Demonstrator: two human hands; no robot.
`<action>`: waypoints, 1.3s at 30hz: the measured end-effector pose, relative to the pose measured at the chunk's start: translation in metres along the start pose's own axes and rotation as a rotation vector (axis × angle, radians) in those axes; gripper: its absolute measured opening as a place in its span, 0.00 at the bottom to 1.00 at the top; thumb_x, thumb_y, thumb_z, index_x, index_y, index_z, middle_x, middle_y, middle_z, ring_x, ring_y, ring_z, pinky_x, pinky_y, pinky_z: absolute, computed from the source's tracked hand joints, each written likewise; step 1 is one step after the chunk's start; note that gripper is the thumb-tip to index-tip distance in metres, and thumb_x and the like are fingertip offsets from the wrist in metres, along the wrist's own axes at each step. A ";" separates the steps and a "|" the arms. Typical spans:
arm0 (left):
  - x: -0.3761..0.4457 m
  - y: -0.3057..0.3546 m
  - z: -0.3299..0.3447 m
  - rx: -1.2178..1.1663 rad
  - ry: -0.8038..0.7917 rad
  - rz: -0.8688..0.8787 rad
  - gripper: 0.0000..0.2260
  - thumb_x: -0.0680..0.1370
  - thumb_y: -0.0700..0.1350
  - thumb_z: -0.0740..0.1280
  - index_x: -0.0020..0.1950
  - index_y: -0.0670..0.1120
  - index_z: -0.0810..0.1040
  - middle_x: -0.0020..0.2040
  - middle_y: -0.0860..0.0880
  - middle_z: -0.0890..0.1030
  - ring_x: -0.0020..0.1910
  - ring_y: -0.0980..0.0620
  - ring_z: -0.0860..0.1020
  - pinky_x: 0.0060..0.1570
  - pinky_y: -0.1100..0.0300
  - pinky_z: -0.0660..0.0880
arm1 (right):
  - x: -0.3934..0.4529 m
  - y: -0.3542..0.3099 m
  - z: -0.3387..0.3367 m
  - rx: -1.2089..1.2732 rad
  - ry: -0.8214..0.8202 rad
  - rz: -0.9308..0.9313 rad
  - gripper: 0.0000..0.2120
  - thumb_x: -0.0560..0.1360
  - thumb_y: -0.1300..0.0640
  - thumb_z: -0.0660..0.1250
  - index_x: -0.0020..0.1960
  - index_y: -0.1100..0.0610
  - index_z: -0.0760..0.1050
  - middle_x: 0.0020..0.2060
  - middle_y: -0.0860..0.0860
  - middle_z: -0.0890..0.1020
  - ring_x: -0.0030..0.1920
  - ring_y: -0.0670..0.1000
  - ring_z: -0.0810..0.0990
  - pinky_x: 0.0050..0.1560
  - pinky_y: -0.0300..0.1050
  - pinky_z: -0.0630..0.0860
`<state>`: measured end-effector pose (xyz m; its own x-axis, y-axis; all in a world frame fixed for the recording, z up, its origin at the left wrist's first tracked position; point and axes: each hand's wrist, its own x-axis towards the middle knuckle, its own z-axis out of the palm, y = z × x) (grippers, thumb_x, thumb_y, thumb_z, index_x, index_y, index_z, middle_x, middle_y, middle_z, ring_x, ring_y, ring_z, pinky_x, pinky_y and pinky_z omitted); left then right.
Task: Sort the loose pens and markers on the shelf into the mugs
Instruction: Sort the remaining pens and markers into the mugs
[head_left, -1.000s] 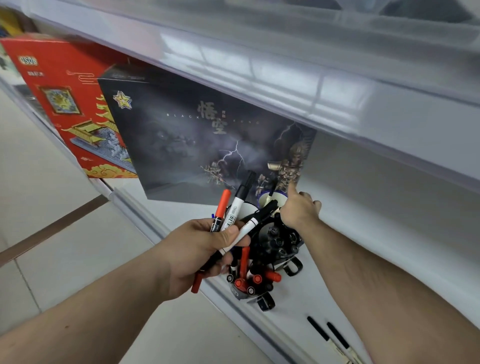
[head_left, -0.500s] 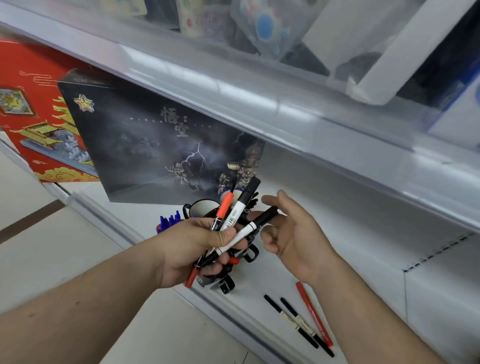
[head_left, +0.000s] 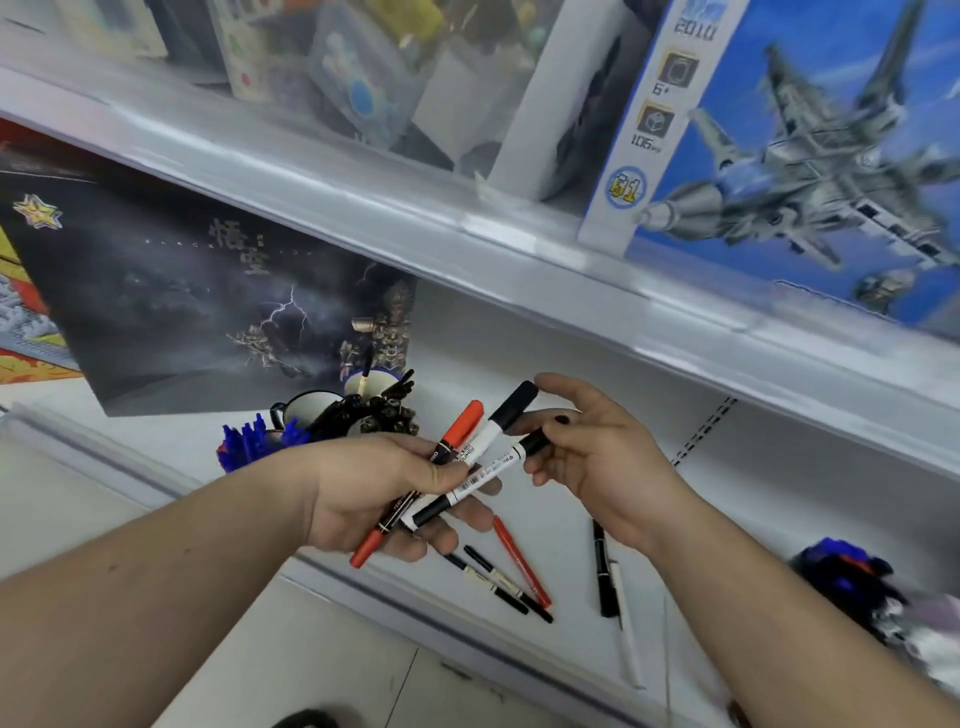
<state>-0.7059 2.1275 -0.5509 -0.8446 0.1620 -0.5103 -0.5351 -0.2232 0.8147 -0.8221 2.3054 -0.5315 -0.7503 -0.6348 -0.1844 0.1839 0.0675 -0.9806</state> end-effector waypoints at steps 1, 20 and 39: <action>0.002 0.000 0.006 0.017 -0.015 0.009 0.15 0.74 0.48 0.66 0.57 0.44 0.82 0.43 0.46 0.84 0.31 0.51 0.77 0.24 0.64 0.71 | -0.005 -0.003 -0.003 -0.015 0.007 -0.002 0.20 0.79 0.74 0.56 0.66 0.57 0.71 0.41 0.59 0.82 0.33 0.56 0.76 0.34 0.47 0.73; -0.060 -0.025 -0.082 -0.175 0.631 0.197 0.10 0.83 0.38 0.59 0.46 0.43 0.77 0.36 0.48 0.72 0.25 0.57 0.62 0.19 0.69 0.55 | 0.010 0.051 0.026 -0.189 0.519 -0.377 0.14 0.81 0.65 0.62 0.64 0.56 0.76 0.45 0.46 0.85 0.49 0.46 0.84 0.58 0.43 0.78; -0.054 -0.053 -0.103 -0.123 0.784 0.141 0.08 0.81 0.36 0.62 0.49 0.47 0.79 0.35 0.49 0.79 0.28 0.54 0.69 0.23 0.66 0.61 | 0.100 0.167 0.157 -1.293 0.098 -0.656 0.18 0.64 0.63 0.70 0.53 0.58 0.83 0.37 0.50 0.85 0.42 0.57 0.82 0.48 0.48 0.77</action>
<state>-0.6339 2.0316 -0.5944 -0.6469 -0.5867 -0.4871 -0.3826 -0.3027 0.8729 -0.7667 2.1318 -0.7032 -0.5217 -0.7734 0.3600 -0.8526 0.4579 -0.2519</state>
